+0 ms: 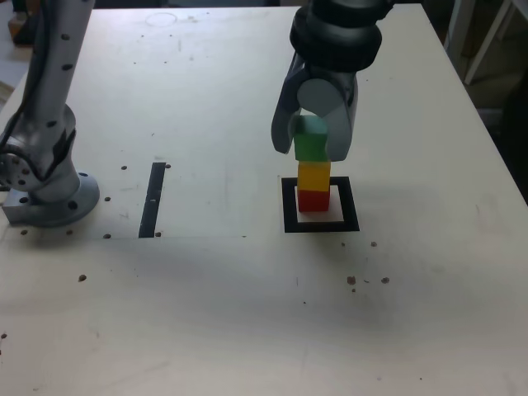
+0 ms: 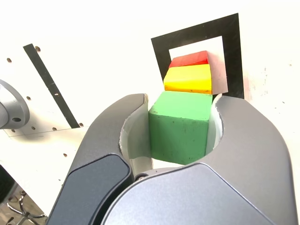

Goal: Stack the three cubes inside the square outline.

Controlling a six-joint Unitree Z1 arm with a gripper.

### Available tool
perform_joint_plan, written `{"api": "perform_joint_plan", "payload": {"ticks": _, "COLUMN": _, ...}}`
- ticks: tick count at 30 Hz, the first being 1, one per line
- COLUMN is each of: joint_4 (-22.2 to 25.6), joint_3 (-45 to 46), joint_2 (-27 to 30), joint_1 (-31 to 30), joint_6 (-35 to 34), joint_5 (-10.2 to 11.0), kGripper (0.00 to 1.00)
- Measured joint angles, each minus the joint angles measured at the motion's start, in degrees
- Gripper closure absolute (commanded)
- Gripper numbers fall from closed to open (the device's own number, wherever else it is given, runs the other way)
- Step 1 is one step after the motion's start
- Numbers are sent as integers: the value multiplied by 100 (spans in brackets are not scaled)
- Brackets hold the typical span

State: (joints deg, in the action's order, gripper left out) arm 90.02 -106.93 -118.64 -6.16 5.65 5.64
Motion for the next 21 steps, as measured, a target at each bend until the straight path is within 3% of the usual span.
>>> {"api": "perform_joint_plan", "payload": {"ticks": 4, "joint_4": -5, "joint_3": 0, "joint_2": -17, "joint_1": 0, "joint_6": 0, "joint_5": 29, "kGripper": 72}}
{"api": "perform_joint_plan", "payload": {"ticks": 6, "joint_4": -13, "joint_3": 0, "joint_2": -25, "joint_1": 0, "joint_6": 2, "joint_5": 41, "kGripper": 56}}
{"api": "perform_joint_plan", "payload": {"ticks": 11, "joint_4": -54, "joint_3": 29, "joint_2": -50, "joint_1": 5, "joint_6": 102, "joint_5": 29, "kGripper": 4}}
{"api": "perform_joint_plan", "payload": {"ticks": 21, "joint_4": -55, "joint_3": 100, "joint_2": -59, "joint_1": 33, "joint_6": 122, "joint_5": 15, "kGripper": 1}}
